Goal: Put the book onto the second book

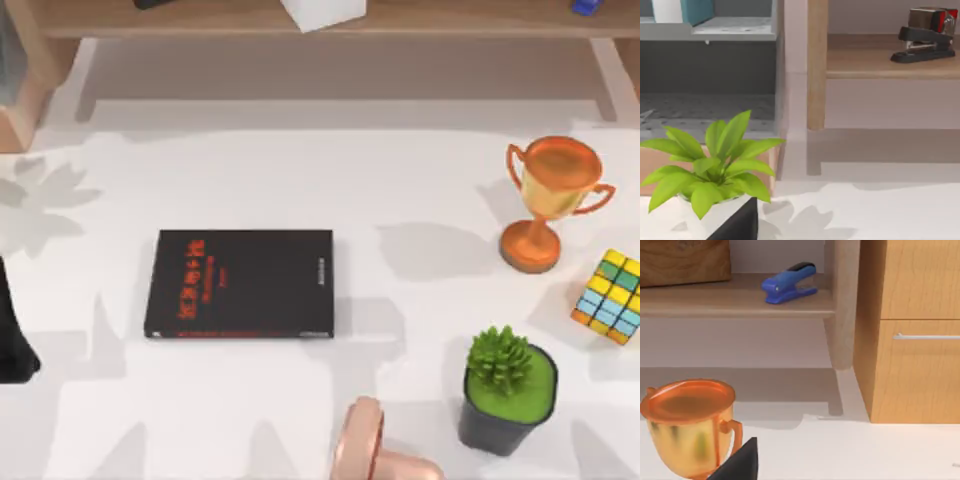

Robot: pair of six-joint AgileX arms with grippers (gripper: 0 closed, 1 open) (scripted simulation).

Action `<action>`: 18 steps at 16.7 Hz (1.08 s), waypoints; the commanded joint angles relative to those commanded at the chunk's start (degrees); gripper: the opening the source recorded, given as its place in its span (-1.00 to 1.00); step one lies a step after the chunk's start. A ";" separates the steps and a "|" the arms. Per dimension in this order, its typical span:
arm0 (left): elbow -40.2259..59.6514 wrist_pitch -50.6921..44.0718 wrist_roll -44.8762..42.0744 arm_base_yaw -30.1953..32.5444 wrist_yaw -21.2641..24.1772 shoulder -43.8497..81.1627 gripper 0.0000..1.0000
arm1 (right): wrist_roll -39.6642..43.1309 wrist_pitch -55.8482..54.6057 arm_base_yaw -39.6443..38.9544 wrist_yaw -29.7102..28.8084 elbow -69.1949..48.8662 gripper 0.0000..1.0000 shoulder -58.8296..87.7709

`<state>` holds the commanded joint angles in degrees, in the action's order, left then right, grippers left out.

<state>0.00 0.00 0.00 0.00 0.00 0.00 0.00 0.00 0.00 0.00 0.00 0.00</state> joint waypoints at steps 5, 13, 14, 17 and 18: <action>3.25 1.60 -0.03 -0.45 1.61 3.55 1.00 | 0.00 0.00 0.00 0.00 0.00 1.00 0.00; 30.63 12.89 -0.05 -6.76 11.24 39.17 1.00 | 0.00 0.00 0.00 0.00 0.00 1.00 0.00; 34.88 14.56 -0.04 -8.03 12.48 45.90 1.00 | 0.00 0.00 0.00 0.00 0.00 1.00 0.00; 47.41 19.54 0.00 -12.02 16.06 65.90 1.00 | 0.00 0.00 0.00 0.00 0.00 1.00 0.00; 51.37 21.13 0.02 -13.32 17.20 72.03 1.00 | 0.00 0.00 0.00 0.00 0.00 1.00 0.00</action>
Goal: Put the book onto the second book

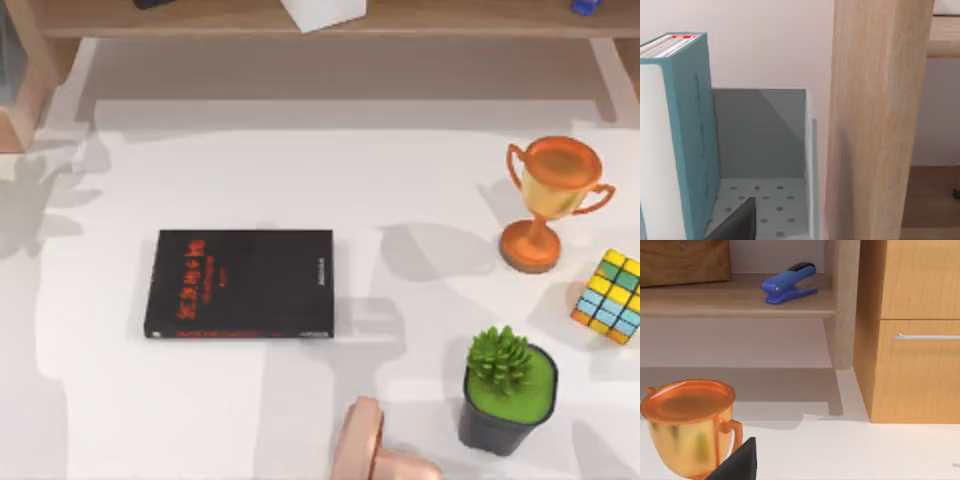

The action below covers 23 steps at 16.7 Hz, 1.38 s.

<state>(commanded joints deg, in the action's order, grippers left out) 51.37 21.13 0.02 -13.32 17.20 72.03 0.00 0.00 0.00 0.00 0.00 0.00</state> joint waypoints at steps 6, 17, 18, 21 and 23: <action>20.33 8.13 0.04 -6.65 5.72 29.58 1.00 | 0.00 0.00 0.00 0.00 0.00 1.00 0.00; 30.41 12.16 0.06 -9.85 8.44 43.98 1.00 | 0.00 0.00 0.00 0.00 0.00 1.00 0.00; 30.61 12.12 0.05 -9.83 8.40 44.10 1.00 | 0.00 0.00 0.00 0.00 0.00 1.00 0.00; 33.67 11.28 0.09 -9.49 7.92 46.07 1.00 | 0.00 0.00 0.00 0.00 0.00 1.00 0.00; 36.34 10.39 0.11 -9.06 7.54 47.85 1.00 | 0.00 0.00 0.00 0.00 0.00 1.00 0.00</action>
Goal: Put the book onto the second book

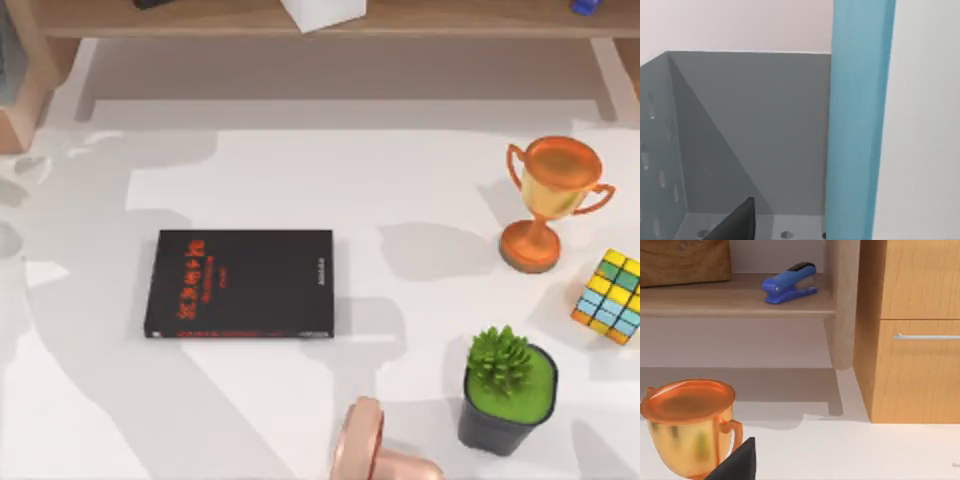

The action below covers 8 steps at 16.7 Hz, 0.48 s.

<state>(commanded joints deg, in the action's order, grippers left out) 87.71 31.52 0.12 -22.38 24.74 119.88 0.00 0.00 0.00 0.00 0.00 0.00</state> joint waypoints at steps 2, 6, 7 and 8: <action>2.31 -0.79 0.02 0.37 -0.37 1.48 1.00 | 0.00 0.00 0.00 0.00 0.00 1.00 0.00; 3.09 -1.07 0.03 0.51 -0.50 2.00 1.00 | 0.00 0.00 0.00 0.00 0.00 1.00 0.00; 3.09 -1.07 0.03 0.51 -0.50 2.00 1.00 | 0.00 0.00 0.00 0.00 0.00 1.00 0.00; 3.09 -1.07 0.03 0.51 -0.50 2.00 0.85 | 0.00 0.00 0.00 0.00 0.00 1.00 0.00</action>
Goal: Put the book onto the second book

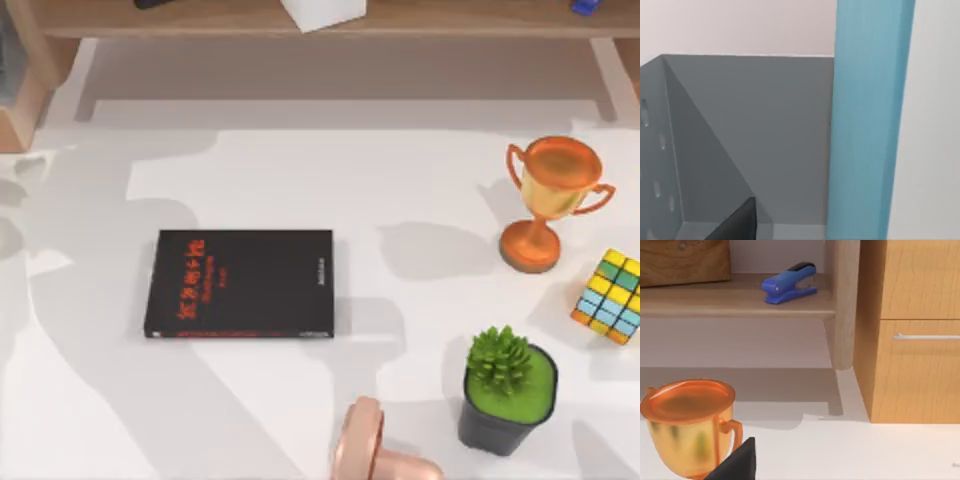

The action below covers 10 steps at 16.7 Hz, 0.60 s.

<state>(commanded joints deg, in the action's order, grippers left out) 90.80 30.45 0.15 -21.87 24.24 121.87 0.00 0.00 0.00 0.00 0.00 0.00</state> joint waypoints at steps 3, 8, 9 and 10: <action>0.00 0.00 0.00 0.00 0.00 0.00 0.40 | 0.00 0.00 0.00 0.00 0.00 1.00 0.00; 0.00 0.00 0.00 0.00 0.00 0.00 -0.36 | 0.00 0.00 0.00 0.00 0.00 1.00 0.00; 0.00 0.00 0.00 0.00 0.00 0.00 -0.51 | 0.00 0.00 0.00 0.00 0.00 1.00 0.00; 0.00 0.00 0.00 0.00 0.00 0.00 -0.66 | 0.00 0.00 0.00 0.00 0.00 1.00 0.00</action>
<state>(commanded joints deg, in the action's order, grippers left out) 90.80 30.45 0.15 -21.87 24.24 121.87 0.00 0.00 0.00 0.00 0.00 0.00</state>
